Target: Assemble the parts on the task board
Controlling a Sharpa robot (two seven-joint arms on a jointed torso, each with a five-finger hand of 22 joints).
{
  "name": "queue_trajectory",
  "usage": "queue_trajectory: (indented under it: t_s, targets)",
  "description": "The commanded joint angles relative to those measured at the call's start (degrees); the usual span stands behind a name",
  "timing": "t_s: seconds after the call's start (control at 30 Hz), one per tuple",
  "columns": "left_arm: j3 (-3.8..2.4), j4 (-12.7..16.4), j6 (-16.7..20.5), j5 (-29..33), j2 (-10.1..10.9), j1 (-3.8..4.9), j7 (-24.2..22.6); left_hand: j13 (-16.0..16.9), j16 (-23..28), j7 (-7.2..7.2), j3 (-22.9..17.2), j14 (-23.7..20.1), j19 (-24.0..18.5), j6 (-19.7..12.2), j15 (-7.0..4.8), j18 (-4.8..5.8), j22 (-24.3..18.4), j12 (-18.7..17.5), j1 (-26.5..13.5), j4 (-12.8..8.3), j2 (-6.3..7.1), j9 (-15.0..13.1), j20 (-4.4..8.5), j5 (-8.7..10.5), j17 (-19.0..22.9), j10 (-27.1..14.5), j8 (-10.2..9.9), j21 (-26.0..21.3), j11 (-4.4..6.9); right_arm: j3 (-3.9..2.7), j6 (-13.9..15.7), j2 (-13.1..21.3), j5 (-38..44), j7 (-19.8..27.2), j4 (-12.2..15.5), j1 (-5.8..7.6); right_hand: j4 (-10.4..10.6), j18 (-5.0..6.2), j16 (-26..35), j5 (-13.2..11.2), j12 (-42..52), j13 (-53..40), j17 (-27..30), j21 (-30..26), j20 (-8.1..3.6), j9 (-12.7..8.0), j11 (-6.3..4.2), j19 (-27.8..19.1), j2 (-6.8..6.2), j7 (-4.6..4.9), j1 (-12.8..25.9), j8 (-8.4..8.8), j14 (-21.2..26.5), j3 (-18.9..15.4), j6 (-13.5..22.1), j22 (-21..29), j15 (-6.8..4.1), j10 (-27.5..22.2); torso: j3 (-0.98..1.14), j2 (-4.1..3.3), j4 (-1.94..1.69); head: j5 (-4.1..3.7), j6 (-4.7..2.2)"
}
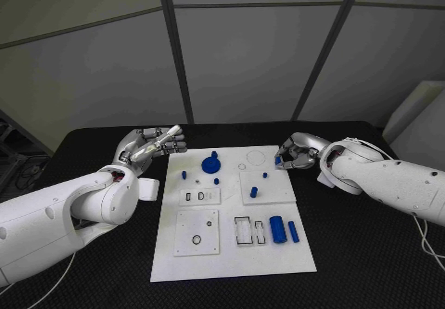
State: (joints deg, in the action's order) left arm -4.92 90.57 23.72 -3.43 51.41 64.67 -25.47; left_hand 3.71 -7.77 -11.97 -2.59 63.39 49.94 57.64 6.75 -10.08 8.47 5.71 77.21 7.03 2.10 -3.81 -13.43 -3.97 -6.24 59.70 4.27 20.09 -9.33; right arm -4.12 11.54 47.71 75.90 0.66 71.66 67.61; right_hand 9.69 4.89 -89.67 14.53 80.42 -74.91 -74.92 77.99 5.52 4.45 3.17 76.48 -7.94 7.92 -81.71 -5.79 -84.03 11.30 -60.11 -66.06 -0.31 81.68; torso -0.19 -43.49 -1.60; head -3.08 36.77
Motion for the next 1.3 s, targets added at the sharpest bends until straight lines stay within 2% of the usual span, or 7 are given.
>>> queue_trajectory:
  t_s: [0.03,0.3,0.63,0.77,0.97,1.1,1.3]
  targets:
    - [-0.05,0.02,-0.49,-0.39,-0.07,0.07,-0.09,0.05,0.21,-0.16,-0.03,0.18,-0.38,0.40,0.27,-0.40,-0.09,-0.26,-0.16,-0.21,-0.62,0.00,-0.13,0.18,-0.07,0.53,-0.22,-0.21,-0.06,-0.02,-0.52,-0.17,-0.17,0.00,-0.06,0.06,-0.08,-0.06,-0.33,-0.03,0.45,-4.20,-15.08,-0.13,-0.07,0.13,-0.11,0.32,0.88,-0.13,-0.16,-0.46,-5.97,0.44,-0.93,-0.17,-0.55,0.44,0.01,0.01,0.01,0.04,0.06]
    - [-0.05,-0.01,-0.50,-0.39,-0.10,0.07,-0.07,0.03,0.26,-0.18,-0.02,0.21,-0.38,0.39,0.27,-0.40,-0.10,-0.30,-0.17,-0.25,-0.67,0.01,-0.13,0.18,-0.08,0.52,-0.26,-0.21,-0.08,-0.02,0.41,-0.61,0.34,-0.60,-0.64,0.04,-0.32,-0.14,-0.33,-0.41,0.68,-4.49,-15.08,0.11,-0.34,0.22,-0.50,0.60,1.69,-0.58,-0.35,-1.03,-5.97,0.94,-2.08,-0.62,-0.87,0.72,0.01,0.00,0.02,-0.04,0.14]
    - [-0.05,-0.04,-0.49,-0.39,-0.02,0.05,-0.02,0.03,0.26,-0.18,-0.02,0.21,-0.38,0.39,0.27,-0.40,-0.10,-0.30,-0.17,-0.25,-0.67,0.01,-0.13,0.18,-0.08,0.52,-0.26,-0.21,-0.08,-0.04,6.07,-0.22,3.26,-1.17,1.31,0.02,-1.15,-0.24,-0.33,-0.97,0.70,-4.59,-15.08,0.40,-0.75,0.19,-0.92,0.94,3.50,-0.99,-1.29,-1.40,-5.97,2.34,-2.83,-1.15,-1.28,0.87,0.03,0.02,-0.02,0.24,0.23]
    - [-0.05,-0.09,-0.49,-0.39,0.06,0.04,-0.02,0.03,0.26,-0.18,-0.02,0.21,-0.38,0.39,0.27,-0.40,-0.10,-0.30,-0.17,-0.25,-0.67,0.01,-0.13,0.18,-0.08,0.52,-0.26,-0.21,-0.08,-0.06,8.27,0.45,3.78,-2.29,3.88,0.03,-1.23,-0.27,-0.33,-0.95,0.70,-4.60,-15.08,0.46,-0.78,0.17,-0.94,1.01,3.61,-1.00,-1.35,-1.40,-5.97,2.48,-2.83,-1.27,-1.30,0.88,-0.05,0.09,0.07,0.26,0.26]
    - [-0.05,-0.36,-0.70,-0.39,0.07,0.04,0.10,0.03,0.30,-0.19,-0.03,0.24,-0.38,0.40,0.27,-0.40,-0.11,-0.33,-0.19,-0.26,-0.74,0.02,-0.13,0.17,-0.09,0.52,-0.29,-0.20,-0.09,-0.09,11.14,0.91,6.23,-8.52,11.21,0.07,-1.61,-0.30,-0.33,-2.39,0.58,-4.51,-15.08,0.56,-0.91,0.11,-1.00,1.14,3.96,-1.06,-1.21,-1.48,-5.97,2.96,-2.98,-1.43,-1.38,0.86,0.01,0.08,0.10,0.40,0.17]
    - [-0.05,-0.77,-0.92,-0.39,-0.19,0.05,0.22,0.03,0.32,-0.17,-0.01,0.25,-0.39,0.43,0.27,-0.40,-0.11,-0.32,-0.23,-0.25,-0.75,0.01,-0.13,0.18,-0.09,0.56,-0.28,-0.20,-0.08,-0.10,11.53,-0.11,8.46,-12.50,15.54,0.08,-1.70,-0.32,-0.33,-2.55,0.57,-4.51,-15.08,0.62,-0.92,0.12,-1.03,1.20,3.95,-1.11,-1.18,-1.55,-5.97,3.01,-3.10,-1.53,-1.40,0.87,-0.01,0.04,-0.09,0.52,0.28]
    - [-0.04,-1.60,-1.13,-0.39,-0.72,0.05,0.42,0.06,0.37,-0.12,0.07,0.30,-0.39,0.56,0.26,-0.41,-0.12,-0.27,-0.38,-0.21,-0.78,0.00,-0.13,0.20,-0.12,0.74,-0.26,-0.19,-0.03,-0.08,10.56,-3.32,10.23,-15.84,18.40,0.09,-1.74,-0.33,-0.33,-1.73,0.58,-4.55,-15.08,0.65,-1.00,0.13,-1.14,1.26,3.58,-1.24,-0.56,-1.74,-5.97,2.96,-3.41,-1.58,-1.49,0.95,0.01,0.09,-0.06,1.09,0.43]
